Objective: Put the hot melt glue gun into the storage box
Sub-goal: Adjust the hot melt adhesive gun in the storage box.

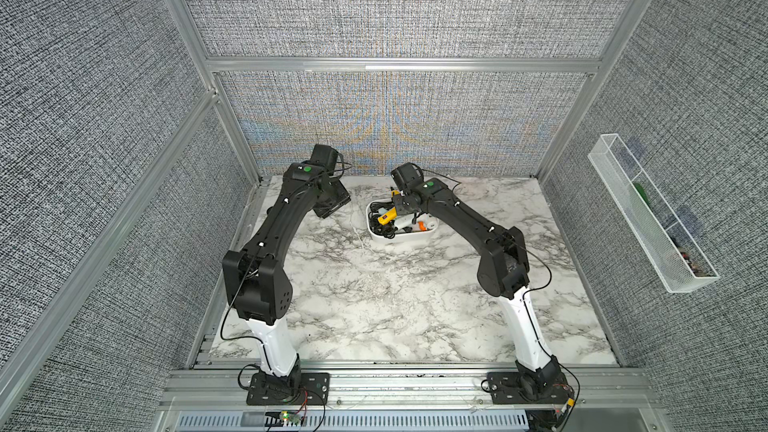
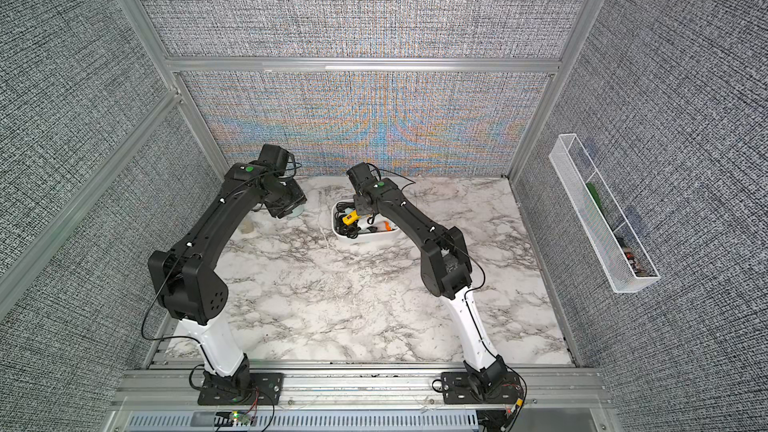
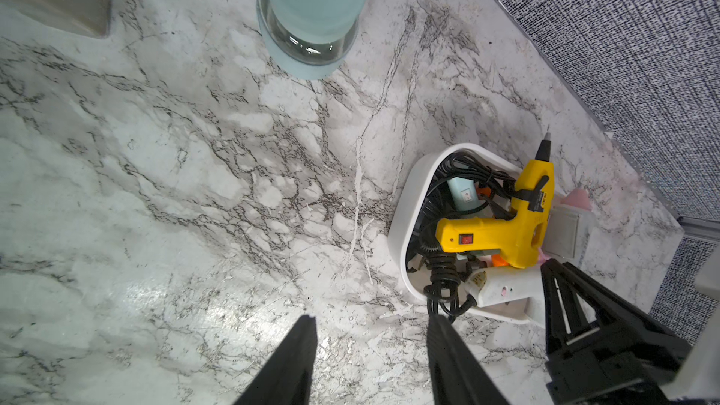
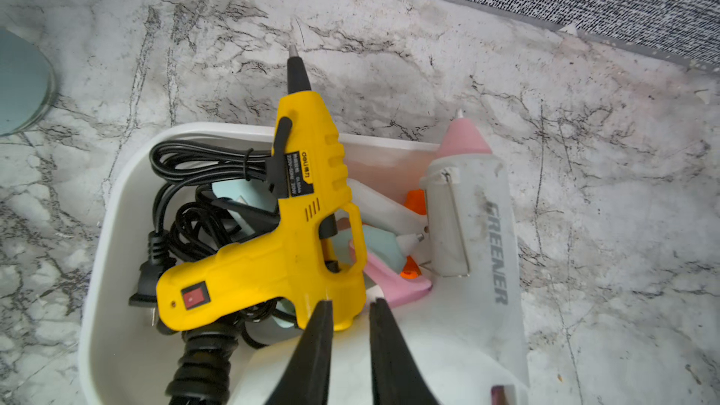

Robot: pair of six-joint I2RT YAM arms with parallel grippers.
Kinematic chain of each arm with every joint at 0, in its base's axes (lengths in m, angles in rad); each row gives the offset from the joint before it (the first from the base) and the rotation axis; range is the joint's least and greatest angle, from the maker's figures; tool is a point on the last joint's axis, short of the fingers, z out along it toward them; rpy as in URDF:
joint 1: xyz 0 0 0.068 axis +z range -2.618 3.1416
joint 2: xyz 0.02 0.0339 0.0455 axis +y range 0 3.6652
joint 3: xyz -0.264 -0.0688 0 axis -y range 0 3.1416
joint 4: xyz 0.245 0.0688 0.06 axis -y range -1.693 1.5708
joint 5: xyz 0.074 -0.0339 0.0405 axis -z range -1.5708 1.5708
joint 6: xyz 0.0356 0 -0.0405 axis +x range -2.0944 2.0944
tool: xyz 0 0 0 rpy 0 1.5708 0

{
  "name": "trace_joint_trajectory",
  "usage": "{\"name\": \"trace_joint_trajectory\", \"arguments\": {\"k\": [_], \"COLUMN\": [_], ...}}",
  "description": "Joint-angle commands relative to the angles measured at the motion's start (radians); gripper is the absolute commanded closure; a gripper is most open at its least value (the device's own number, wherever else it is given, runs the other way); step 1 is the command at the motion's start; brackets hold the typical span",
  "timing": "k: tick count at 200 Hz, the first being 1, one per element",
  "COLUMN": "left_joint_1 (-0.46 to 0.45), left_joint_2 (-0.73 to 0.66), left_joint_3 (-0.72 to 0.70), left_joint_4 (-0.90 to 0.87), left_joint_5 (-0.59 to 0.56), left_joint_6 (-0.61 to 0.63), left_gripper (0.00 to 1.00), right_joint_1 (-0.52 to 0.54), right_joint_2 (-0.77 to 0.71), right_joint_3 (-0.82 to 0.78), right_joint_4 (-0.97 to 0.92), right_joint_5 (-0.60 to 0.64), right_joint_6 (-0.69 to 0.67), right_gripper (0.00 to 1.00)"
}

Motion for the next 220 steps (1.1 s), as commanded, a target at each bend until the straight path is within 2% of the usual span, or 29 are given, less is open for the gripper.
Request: {"name": "trace_joint_trajectory", "arguments": {"k": [1, 39, 57, 73, 124, 154, 189, 209, 220], "left_joint_1": [0.001, 0.004, 0.005, 0.004, 0.005, 0.006, 0.005, 0.005, 0.005], "left_joint_2": [-0.01, -0.019, -0.019, -0.016, -0.018, -0.021, -0.019, -0.021, -0.021], "left_joint_3": [-0.003, -0.007, -0.009, -0.008, -0.008, -0.005, 0.0, -0.001, 0.001], "left_joint_4": [-0.001, -0.004, -0.004, -0.003, -0.004, -0.007, -0.01, -0.012, -0.012], "left_joint_5": [-0.007, -0.011, -0.011, -0.006, -0.004, -0.005, -0.004, -0.005, -0.005], "left_joint_6": [-0.001, 0.001, 0.002, 0.002, 0.002, 0.005, 0.007, 0.007, 0.007], "left_gripper": [0.48, 0.48, 0.49, 0.49, 0.49, 0.49, 0.49, 0.49, 0.49], "right_joint_1": [-0.002, -0.037, -0.069, -0.094, -0.122, -0.124, -0.136, -0.147, -0.151], "right_joint_2": [-0.007, -0.004, 0.006, 0.027, 0.122, 0.107, 0.106, 0.118, 0.121], "right_joint_3": [0.021, 0.055, 0.048, 0.046, 0.104, 0.093, 0.076, 0.072, 0.073], "right_joint_4": [-0.019, -0.053, -0.069, -0.077, -0.083, -0.066, -0.06, -0.063, -0.062], "right_joint_5": [0.013, 0.073, 0.079, 0.07, 0.014, 0.015, 0.007, 0.003, 0.001], "right_joint_6": [-0.009, 0.031, 0.037, 0.028, -0.006, 0.0, 0.007, 0.008, 0.005], "right_gripper": [0.63, 0.27, 0.17, 0.13, 0.12, 0.14, 0.32, 0.37, 0.43]}}
